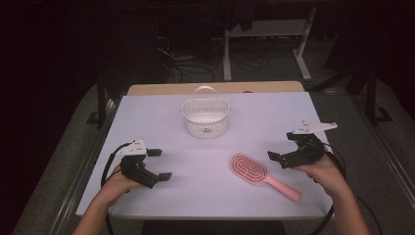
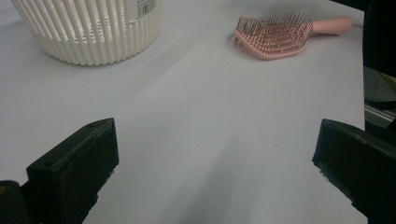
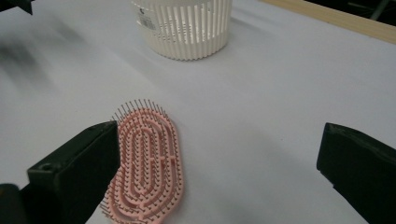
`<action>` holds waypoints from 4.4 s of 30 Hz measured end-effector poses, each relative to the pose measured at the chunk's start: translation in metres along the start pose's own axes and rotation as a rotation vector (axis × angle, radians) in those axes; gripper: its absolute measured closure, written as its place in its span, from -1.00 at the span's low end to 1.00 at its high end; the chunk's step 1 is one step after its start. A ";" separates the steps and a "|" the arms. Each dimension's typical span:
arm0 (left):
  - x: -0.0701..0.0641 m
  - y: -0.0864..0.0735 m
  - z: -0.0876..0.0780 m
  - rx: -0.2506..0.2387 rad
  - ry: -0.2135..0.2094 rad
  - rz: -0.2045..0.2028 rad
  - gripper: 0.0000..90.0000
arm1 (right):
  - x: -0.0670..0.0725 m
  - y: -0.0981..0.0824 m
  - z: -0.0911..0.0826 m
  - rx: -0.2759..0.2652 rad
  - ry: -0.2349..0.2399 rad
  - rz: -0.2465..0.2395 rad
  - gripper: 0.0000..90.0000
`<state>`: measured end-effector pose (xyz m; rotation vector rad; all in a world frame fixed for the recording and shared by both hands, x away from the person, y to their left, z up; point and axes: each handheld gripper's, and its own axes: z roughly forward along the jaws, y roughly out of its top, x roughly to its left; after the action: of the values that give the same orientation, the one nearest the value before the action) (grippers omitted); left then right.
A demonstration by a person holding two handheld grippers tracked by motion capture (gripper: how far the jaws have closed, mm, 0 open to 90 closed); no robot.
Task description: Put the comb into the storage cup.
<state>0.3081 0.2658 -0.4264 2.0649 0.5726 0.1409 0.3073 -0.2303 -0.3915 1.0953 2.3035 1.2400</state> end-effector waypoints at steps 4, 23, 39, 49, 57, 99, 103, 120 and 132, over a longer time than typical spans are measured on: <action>0.000 0.000 0.000 -0.004 0.003 -0.001 -1.00 | 0.002 0.001 -0.001 0.008 0.009 -0.014 -1.00; 0.000 0.000 0.000 0.000 0.001 0.002 -1.00 | 0.018 0.000 -0.001 0.065 0.049 -0.080 -1.00; -0.001 0.000 0.000 -0.002 0.001 -0.001 -1.00 | 0.024 -0.003 0.003 0.127 0.059 -0.117 -1.00; -0.001 0.000 -0.001 -0.002 0.002 -0.001 -1.00 | 0.027 -0.005 0.006 0.180 0.063 -0.138 -1.00; 0.000 0.000 -0.001 -0.003 0.003 -0.002 -1.00 | 0.029 -0.007 0.009 0.240 0.057 -0.144 -1.00; 0.001 0.001 -0.002 -0.018 -0.010 -0.010 -1.00 | 0.039 -0.025 0.035 0.466 0.049 -0.174 -1.00; 0.000 0.002 -0.002 -0.022 -0.011 -0.011 -1.00 | 0.040 -0.027 0.038 0.498 0.044 -0.180 -1.00; 0.001 0.001 -0.001 -0.018 -0.008 -0.010 -1.00 | 0.043 -0.031 0.045 0.585 0.054 -0.164 -0.84; 0.001 0.001 -0.001 -0.016 -0.009 -0.010 -1.00 | 0.045 -0.030 0.047 0.623 0.066 -0.162 -0.45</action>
<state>0.3092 0.2664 -0.4255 2.0457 0.5742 0.1298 0.2897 -0.1796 -0.4389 1.0153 2.8534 0.5043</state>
